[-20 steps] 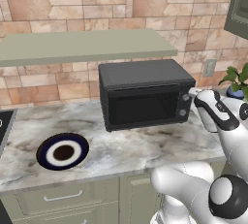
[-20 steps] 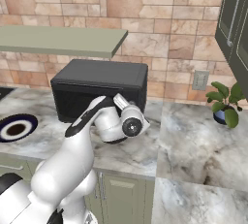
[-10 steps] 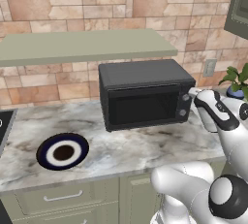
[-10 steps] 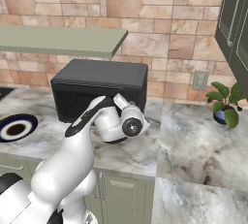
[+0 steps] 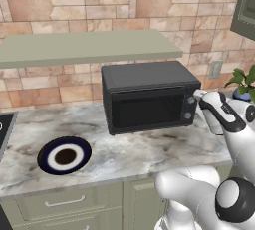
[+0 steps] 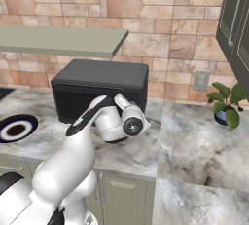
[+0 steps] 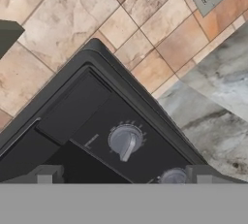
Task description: Pull the toaster oven rack outwards. Pick up the baguette from the plate and place it on the toaster oven rack. Close the toaster oven door fully and set the temperature to the lowest setting.
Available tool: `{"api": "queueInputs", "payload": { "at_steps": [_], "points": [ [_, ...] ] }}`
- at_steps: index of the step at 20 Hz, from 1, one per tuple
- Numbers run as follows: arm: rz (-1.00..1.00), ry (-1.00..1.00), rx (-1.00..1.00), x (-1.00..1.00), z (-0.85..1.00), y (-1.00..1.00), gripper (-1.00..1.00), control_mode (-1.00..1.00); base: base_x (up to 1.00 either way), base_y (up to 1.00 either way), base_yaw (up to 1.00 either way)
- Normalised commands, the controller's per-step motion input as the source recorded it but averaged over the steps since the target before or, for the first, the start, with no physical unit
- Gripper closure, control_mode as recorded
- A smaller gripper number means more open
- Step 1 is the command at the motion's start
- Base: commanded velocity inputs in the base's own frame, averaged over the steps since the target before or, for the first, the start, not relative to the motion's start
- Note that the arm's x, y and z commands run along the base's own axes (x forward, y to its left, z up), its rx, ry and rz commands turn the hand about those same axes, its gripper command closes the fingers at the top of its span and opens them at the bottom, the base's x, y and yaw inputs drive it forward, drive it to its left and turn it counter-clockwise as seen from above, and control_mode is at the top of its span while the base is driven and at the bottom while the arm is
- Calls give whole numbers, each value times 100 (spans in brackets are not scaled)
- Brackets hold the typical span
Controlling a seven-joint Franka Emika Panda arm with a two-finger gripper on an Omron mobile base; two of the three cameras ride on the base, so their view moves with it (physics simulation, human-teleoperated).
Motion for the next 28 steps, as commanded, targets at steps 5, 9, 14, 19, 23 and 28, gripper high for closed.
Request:
{"api": "queueInputs", "payload": {
  "at_steps": [5, 9, 14, 19, 23, 28],
  "points": [
    [0, 0, 0, 19, 0, -1, -100, -100, 0, 0, 0],
    [1, -2, 0, 4, 0, -9, -100, -100, 0, 0, 0],
    [0, -3, 3, 0, -7, -7, -100, -100, 0, 0, 0],
    [0, -4, 5, 0, -5, -1, -100, -100, 0, 0, 0],
    [0, 0, 3, 0, -8, 7, -100, -100, 0, 0, 0],
    [0, 0, 5, 0, -9, 15, -100, -100, 0, 0, 0]
  ]
}}
